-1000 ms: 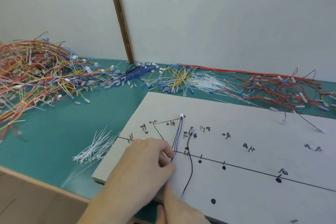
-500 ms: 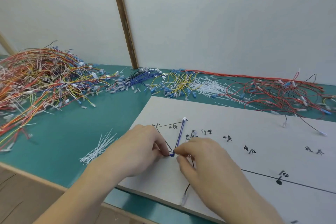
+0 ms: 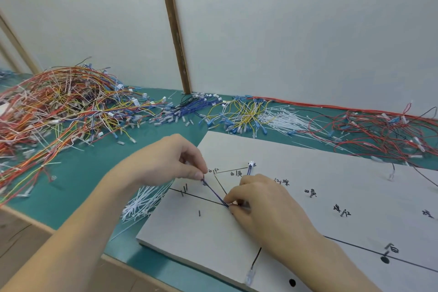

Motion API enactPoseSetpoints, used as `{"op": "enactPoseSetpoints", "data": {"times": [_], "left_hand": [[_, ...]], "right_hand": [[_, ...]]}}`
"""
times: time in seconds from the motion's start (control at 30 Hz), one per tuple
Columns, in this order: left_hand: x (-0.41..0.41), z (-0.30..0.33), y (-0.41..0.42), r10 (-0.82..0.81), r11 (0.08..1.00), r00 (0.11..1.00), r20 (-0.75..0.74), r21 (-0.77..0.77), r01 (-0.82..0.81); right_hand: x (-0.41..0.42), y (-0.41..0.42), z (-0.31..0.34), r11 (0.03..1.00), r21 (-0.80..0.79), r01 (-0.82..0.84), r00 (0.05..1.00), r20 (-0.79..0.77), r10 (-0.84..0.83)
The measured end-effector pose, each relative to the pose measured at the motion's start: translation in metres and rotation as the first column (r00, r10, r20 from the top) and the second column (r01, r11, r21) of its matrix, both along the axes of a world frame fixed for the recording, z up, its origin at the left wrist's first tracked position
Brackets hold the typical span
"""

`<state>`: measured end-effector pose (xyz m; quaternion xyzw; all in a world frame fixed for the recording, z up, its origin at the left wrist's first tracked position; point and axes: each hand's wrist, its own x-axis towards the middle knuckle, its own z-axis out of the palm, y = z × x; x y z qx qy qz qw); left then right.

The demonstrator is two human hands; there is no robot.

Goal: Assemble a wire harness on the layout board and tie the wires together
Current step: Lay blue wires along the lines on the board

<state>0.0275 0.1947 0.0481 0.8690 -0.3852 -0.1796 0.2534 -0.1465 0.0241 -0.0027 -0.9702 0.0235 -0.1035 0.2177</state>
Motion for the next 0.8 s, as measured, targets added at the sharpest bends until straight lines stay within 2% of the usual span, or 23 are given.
{"op": "enactPoseSetpoints", "data": {"times": [0.07,0.2,0.47,0.7,0.8], "left_hand": [[0.007,0.0,-0.003,-0.035,0.997,0.994,-0.102,-0.075,0.027],[0.019,-0.003,-0.008,-0.055,0.991,0.979,-0.198,-0.131,0.03],[0.031,-0.026,-0.001,-0.044,0.987,0.968,-0.246,-0.16,0.004],[0.033,-0.027,-0.001,-0.062,0.995,0.987,-0.151,-0.085,0.05],[0.032,-0.022,-0.004,-0.071,0.997,0.996,-0.049,-0.012,0.07]], "right_hand": [[0.0,0.001,-0.001,1.0,0.001,-0.004,1.0,0.013,0.004],[-0.001,0.001,-0.003,1.0,-0.003,-0.005,1.0,0.026,0.005],[-0.001,0.002,-0.01,1.0,-0.023,-0.01,0.998,0.063,0.012],[-0.003,0.002,-0.01,0.999,-0.026,-0.018,0.998,0.06,0.02],[-0.004,0.002,-0.01,1.0,-0.02,-0.023,0.998,0.062,0.024]]}}
